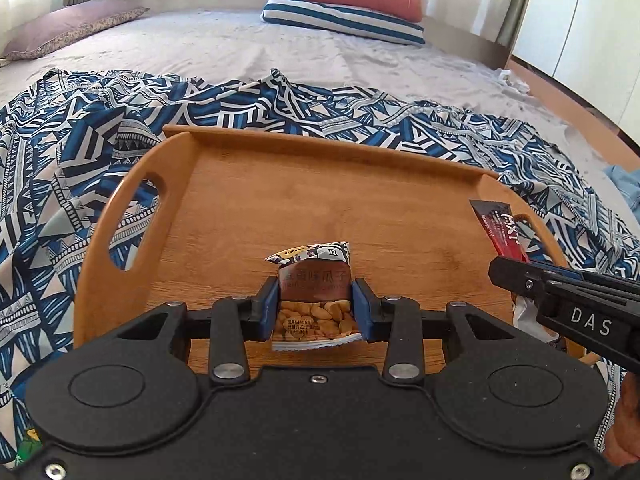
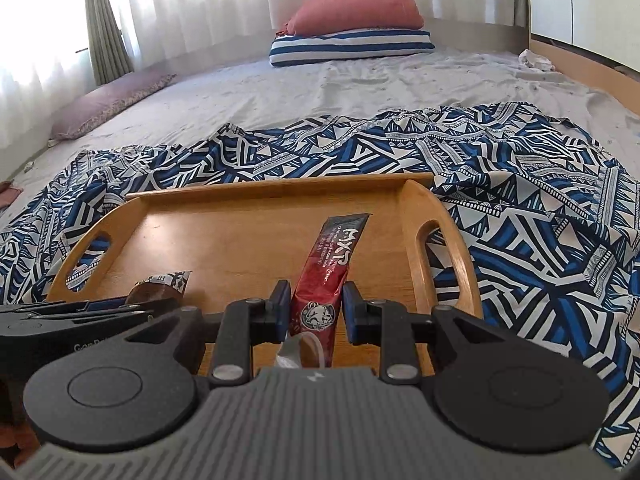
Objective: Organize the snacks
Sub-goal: 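Carry both held packets over the wooden tray and lower them, then open both tools to release the packets onto the tray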
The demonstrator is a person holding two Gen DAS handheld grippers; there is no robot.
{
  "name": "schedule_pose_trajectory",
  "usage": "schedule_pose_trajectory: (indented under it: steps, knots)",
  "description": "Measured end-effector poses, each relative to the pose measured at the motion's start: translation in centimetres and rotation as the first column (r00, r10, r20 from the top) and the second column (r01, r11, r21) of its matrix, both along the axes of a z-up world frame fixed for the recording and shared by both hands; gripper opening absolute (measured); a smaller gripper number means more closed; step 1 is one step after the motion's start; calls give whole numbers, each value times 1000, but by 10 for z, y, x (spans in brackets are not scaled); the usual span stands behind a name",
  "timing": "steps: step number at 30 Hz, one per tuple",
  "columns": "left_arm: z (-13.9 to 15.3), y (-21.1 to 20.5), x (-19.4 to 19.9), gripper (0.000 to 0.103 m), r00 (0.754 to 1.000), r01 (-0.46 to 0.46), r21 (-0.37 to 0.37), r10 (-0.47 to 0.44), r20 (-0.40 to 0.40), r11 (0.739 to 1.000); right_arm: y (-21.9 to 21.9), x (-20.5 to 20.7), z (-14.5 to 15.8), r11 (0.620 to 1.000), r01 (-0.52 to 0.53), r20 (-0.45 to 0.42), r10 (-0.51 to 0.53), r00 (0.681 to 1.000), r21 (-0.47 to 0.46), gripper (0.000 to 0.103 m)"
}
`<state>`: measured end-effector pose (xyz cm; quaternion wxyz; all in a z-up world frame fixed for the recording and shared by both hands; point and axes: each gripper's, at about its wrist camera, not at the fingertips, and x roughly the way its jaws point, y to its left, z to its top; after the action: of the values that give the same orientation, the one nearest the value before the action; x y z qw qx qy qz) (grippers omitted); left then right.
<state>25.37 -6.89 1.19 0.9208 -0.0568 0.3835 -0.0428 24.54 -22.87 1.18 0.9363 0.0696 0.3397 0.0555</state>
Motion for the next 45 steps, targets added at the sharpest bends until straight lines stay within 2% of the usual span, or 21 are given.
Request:
schedule_pose_trajectory:
  steps: [18,39,40,41,42,43,44,45]
  knots:
    - [-1,-11,0,37,999,20,42,-21,28,999,6,9,-21,1000,-10,-47,10,999,-19,31]
    - [-2,-14,-2,38,999,20,66,-23,38,998,7,8,-23,999,-26,-32,25,999,-29,31]
    - [-2,-14,-2,39,999,21,64,-23,38,998,8,8,-23,999,-25,-32,24,999,-28,36]
    - [-2,-13,-3,46,999,18,61,-20,35,998,8,8,-23,999,-24,-33,23,999,-22,45]
    - [-1,-13,-3,57,999,13,58,-15,29,998,8,7,-22,1000,-19,-31,19,999,-17,45]
    - [0,-12,-4,63,1000,11,54,-12,26,999,8,5,-21,1000,-18,-23,18,1000,-13,49]
    - [2,-10,-6,66,1000,8,49,-9,30,999,8,2,-19,1000,-20,-13,20,1000,-12,55]
    - [4,-9,-9,67,999,3,47,-4,36,999,8,0,-17,1000,-19,-2,19,1000,-17,57]
